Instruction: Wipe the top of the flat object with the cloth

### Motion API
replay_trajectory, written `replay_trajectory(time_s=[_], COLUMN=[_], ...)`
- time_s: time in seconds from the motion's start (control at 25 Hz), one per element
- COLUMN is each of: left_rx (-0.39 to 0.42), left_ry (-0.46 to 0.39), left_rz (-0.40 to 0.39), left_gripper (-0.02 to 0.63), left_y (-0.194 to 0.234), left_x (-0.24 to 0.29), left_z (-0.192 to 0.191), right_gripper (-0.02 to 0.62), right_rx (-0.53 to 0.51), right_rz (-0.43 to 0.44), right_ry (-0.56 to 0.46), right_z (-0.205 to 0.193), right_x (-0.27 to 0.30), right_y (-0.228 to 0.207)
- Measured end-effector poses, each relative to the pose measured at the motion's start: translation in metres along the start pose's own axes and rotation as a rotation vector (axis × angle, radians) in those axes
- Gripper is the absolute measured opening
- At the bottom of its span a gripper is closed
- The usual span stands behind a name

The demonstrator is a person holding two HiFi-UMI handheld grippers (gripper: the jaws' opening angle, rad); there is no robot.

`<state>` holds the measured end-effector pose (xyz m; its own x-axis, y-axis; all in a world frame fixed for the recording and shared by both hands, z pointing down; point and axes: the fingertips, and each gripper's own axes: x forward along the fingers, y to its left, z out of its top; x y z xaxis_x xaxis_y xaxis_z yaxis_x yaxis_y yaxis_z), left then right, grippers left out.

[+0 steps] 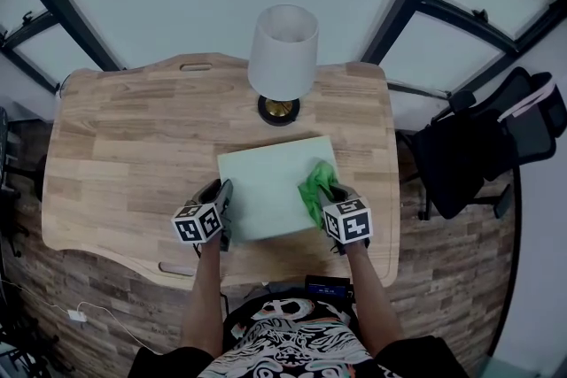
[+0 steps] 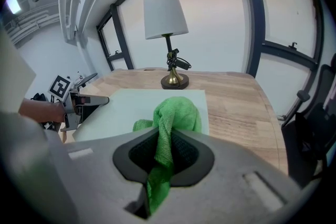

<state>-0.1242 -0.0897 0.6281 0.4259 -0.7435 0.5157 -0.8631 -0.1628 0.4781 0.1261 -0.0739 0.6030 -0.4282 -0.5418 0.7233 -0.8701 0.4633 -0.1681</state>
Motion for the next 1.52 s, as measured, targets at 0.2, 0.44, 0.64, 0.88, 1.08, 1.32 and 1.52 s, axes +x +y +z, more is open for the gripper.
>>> replay_trajectory(time_s=[0.2, 0.44, 0.64, 0.88, 1.08, 1.32, 1.52], left_rx=[-0.002, 0.005, 0.002, 0.003, 0.015, 0.016, 0.004], left_ry=[0.0, 0.0, 0.001, 0.001, 0.003, 0.005, 0.002], left_rz=[-0.002, -0.001, -0.003, -0.002, 0.002, 0.01, 0.014], left_gripper=[0.126, 0.126, 0.126, 0.126, 0.126, 0.126, 0.126], left_y=[-0.001, -0.001, -0.001, -0.002, -0.001, -0.002, -0.002], left_x=[0.0, -0.001, -0.002, -0.002, -0.003, -0.003, -0.003], left_z=[0.001, 0.0, -0.001, 0.001, 0.0, 0.0, 0.0], right_gripper=[0.037, 0.037, 0.037, 0.037, 0.037, 0.037, 0.037], right_rx=[-0.021, -0.012, 0.013, 0.039, 0.062, 0.075, 0.074], right_rz=[-0.01, -0.003, 0.002, 0.007, 0.018, 0.023, 0.036], right_ry=[-0.008, -0.02, -0.03, -0.051, -0.053, -0.059, -0.056], right_z=[0.011, 0.024, 0.032, 0.041, 0.039, 0.037, 0.036], right_x=[0.008, 0.017, 0.023, 0.028, 0.03, 0.029, 0.03], right_y=[-0.003, -0.005, -0.01, -0.017, -0.017, -0.013, -0.006])
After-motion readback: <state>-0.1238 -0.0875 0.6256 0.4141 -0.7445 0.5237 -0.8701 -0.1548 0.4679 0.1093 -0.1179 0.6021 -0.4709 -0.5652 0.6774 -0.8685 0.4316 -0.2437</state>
